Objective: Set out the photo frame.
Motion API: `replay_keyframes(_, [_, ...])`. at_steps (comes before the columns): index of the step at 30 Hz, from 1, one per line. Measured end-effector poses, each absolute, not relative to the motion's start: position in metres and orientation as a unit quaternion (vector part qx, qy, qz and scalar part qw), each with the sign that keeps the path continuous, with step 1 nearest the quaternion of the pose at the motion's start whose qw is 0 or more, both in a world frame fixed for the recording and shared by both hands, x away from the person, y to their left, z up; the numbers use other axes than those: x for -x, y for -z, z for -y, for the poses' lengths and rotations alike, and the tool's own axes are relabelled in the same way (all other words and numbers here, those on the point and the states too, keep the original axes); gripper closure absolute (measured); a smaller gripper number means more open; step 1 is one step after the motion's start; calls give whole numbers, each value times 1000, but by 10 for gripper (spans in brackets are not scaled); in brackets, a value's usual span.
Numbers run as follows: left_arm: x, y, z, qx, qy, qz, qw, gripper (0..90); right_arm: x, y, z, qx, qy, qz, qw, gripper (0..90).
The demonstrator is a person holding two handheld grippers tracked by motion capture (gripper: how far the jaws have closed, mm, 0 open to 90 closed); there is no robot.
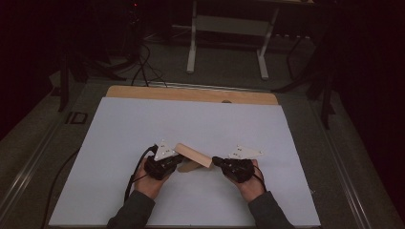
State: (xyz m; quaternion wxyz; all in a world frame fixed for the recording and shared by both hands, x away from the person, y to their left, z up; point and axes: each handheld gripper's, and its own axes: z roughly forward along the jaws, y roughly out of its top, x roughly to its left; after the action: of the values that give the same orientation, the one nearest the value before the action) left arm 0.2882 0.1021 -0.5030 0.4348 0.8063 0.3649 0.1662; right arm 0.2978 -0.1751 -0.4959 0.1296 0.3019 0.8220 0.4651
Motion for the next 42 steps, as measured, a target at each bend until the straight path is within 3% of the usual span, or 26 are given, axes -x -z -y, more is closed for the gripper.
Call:
replay_keyframes(22, [-307,505,-99,-808,-163,-375,425,893,-290,496,167,-287,-466,-828,122,889])
replay_keyframes(42, [-292,494,-94,-814,-153,-355,434,890,-287,495,160,-276,-466,-832,117,891])
